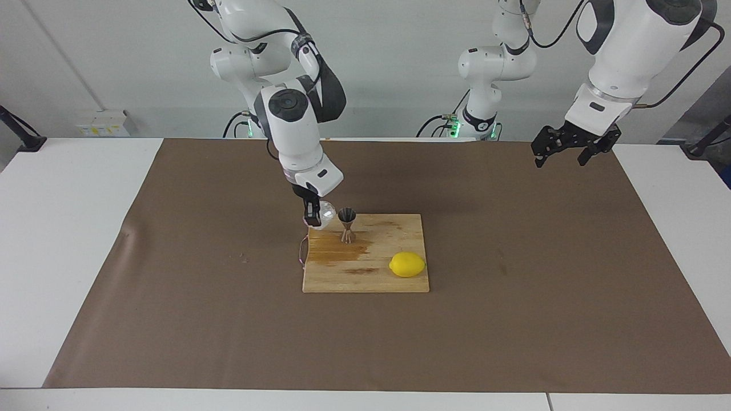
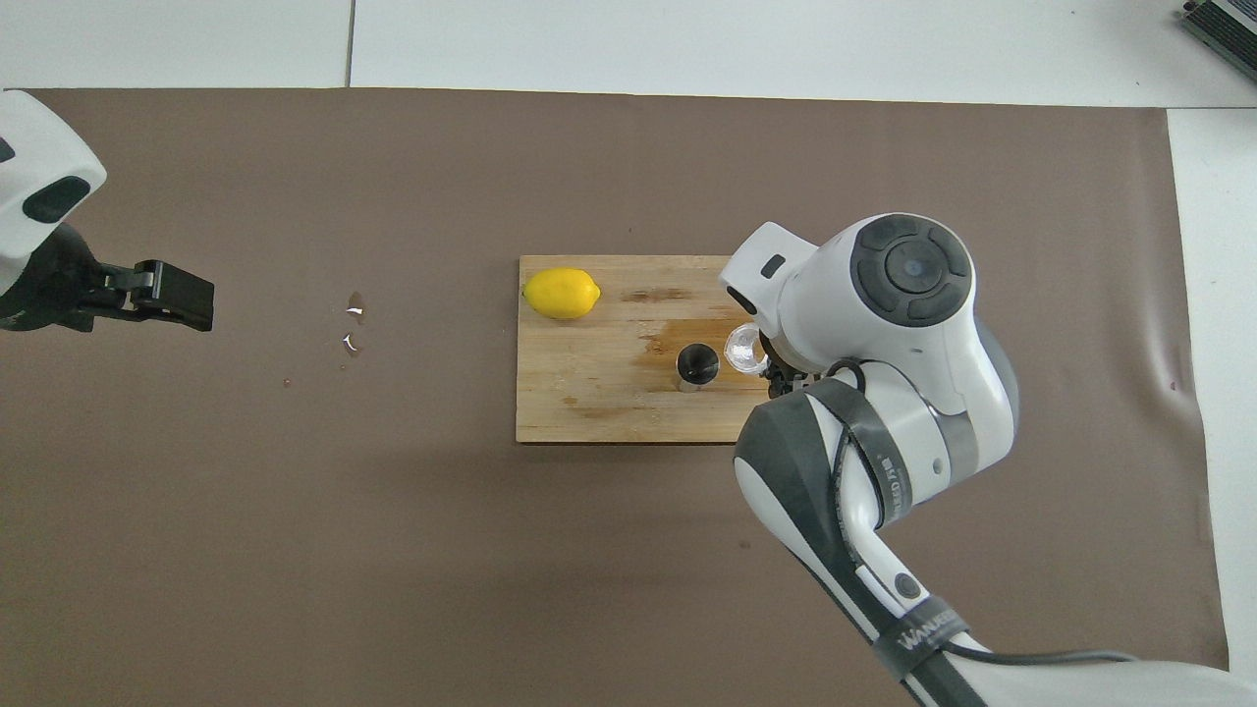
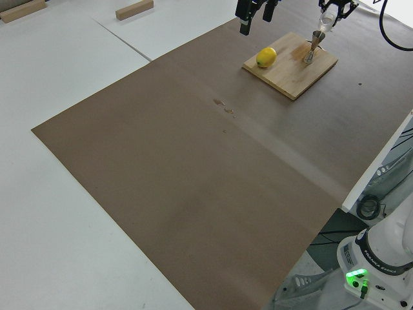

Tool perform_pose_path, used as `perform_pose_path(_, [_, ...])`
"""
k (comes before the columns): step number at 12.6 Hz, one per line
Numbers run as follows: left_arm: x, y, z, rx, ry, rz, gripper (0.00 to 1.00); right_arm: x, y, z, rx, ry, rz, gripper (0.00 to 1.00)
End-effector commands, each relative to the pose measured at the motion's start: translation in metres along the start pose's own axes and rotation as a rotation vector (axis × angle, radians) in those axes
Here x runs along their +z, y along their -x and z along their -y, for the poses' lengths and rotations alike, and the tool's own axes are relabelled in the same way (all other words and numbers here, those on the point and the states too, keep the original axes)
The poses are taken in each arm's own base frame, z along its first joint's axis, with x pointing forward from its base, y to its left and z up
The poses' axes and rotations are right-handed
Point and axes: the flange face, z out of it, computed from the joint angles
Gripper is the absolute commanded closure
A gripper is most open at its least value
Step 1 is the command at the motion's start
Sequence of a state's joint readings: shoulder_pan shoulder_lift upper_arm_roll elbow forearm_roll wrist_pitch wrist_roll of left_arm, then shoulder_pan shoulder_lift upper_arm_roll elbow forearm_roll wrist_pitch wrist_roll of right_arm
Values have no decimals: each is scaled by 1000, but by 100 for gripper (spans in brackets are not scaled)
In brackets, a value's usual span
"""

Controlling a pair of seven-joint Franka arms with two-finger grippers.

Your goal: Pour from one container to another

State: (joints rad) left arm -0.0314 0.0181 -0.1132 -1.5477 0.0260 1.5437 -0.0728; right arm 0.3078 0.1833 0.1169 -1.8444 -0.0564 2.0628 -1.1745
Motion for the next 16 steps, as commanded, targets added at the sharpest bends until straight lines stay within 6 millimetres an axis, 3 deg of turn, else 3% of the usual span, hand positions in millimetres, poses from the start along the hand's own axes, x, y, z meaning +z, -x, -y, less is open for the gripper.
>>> perform_pose_path(1, [-2, 9, 8, 44, 12, -24, 0, -10, -17, 8, 9, 51, 56, 69])
perform_pose_path(4, [-13, 9, 2, 51, 17, -75, 0, -14, -21, 9, -34, 84, 105, 69])
perform_pose_path(8, [3, 24, 11, 30, 26, -83, 0, -17, -37, 17, -78, 108, 145, 69])
perform_pose_path(16, [11, 39, 11, 24, 23, 45, 0, -18, -44, 23, -116, 132, 184, 69])
